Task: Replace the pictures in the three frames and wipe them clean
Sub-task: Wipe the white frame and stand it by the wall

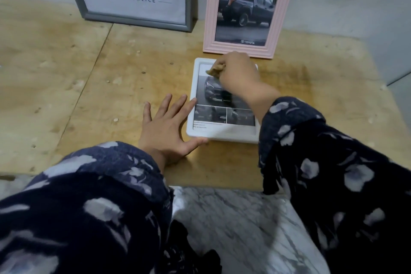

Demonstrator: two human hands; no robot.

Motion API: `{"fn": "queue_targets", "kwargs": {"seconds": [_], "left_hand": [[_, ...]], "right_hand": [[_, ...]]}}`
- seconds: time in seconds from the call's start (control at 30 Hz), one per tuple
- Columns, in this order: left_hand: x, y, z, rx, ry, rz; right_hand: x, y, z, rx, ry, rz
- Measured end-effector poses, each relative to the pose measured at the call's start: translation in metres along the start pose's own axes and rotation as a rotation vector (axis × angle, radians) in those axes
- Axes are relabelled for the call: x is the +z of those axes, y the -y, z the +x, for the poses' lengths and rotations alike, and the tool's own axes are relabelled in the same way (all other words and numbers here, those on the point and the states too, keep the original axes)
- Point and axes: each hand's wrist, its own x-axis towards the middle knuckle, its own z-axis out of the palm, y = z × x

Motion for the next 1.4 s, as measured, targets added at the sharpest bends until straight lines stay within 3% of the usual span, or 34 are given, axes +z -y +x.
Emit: {"fn": "queue_targets", "kwargs": {"seconds": [0.3,0.6,0.77,0.83,0.9,0.97,1.03,1.13,1.3,1.4], "left_hand": [[0.001,0.002,0.002,-0.004,-0.010,-0.035],[0.000,0.002,0.001,-0.022,0.005,-0.029],[-0.003,0.002,0.001,-0.015,0.029,-0.038],[-0.002,0.002,0.001,-0.014,0.026,-0.041],[-0.003,0.001,0.001,-0.010,0.023,-0.052],[-0.003,0.000,0.001,-0.005,0.018,-0.056],[-0.002,0.001,0.000,-0.001,0.009,-0.050],[-0.001,0.000,-0.001,0.001,-0.007,-0.053],[-0.002,0.000,0.001,-0.009,-0.007,-0.059],[-0.002,0.002,0.003,-0.016,0.001,-0.057]], "right_hand": [[0.036,-0.019,0.022,0.052,-0.108,-0.104],[0.047,-0.022,-0.044,-0.080,-0.020,-0.210],[0.063,-0.033,-0.091,-0.217,-0.212,-0.095],[0.056,-0.031,-0.097,-0.255,-0.165,-0.122],[0.041,-0.028,-0.091,-0.126,0.036,-0.118],[0.028,-0.029,-0.076,-0.001,0.116,-0.010],[0.013,-0.026,-0.054,0.037,0.006,0.091],[-0.007,-0.025,-0.018,0.052,-0.163,0.046],[0.000,-0.045,0.027,0.016,-0.076,-0.151],[0.013,-0.049,0.028,0.033,-0.078,-0.123]]}}
